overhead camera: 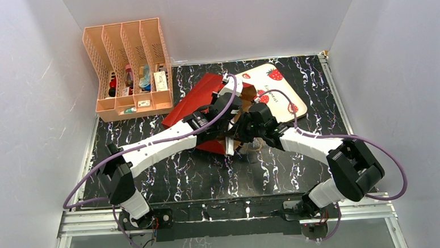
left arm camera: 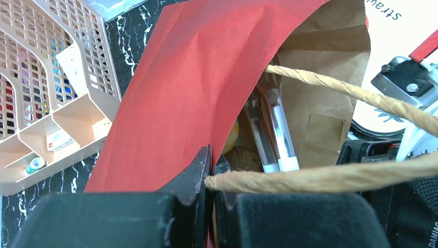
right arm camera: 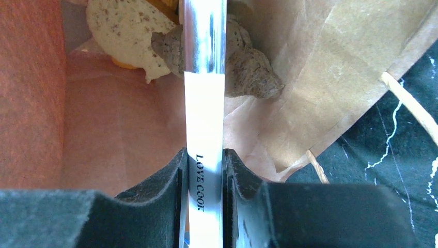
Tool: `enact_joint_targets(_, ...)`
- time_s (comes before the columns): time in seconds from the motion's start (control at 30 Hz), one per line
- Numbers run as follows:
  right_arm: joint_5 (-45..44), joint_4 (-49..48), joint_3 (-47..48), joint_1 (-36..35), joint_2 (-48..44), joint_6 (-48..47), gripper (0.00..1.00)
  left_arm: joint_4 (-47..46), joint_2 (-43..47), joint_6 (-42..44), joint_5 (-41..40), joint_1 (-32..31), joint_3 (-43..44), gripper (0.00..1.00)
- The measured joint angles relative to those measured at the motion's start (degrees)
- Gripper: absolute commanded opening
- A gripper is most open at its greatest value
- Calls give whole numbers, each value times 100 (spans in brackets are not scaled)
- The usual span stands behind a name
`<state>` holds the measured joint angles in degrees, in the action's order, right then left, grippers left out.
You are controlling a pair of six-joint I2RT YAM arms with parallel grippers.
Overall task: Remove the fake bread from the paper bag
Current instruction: Take out the fake bread from the paper bag.
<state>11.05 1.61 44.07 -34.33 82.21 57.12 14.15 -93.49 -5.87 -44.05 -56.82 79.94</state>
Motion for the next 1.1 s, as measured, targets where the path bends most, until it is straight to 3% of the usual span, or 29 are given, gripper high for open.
enact_joint_targets(0.53,457,-151,433,48,1008,-157,32,199,168,-55,122,2,-13,0)
enact_joint_targets(0.73,638,-330,780,122,1351,-173,36,238,188,-52,142,2,-13,0)
enact_joint_targets(0.83,776,-402,938,166,1569,-181,32,238,188,-52,142,2,-13,0)
enact_joint_targets(1.03,903,-448,1069,247,1751,-273,0,238,188,-35,142,2,-13,0)
enact_joint_targets(1.1,918,-437,1069,271,1759,-289,0,234,188,-35,140,2,-13,0)
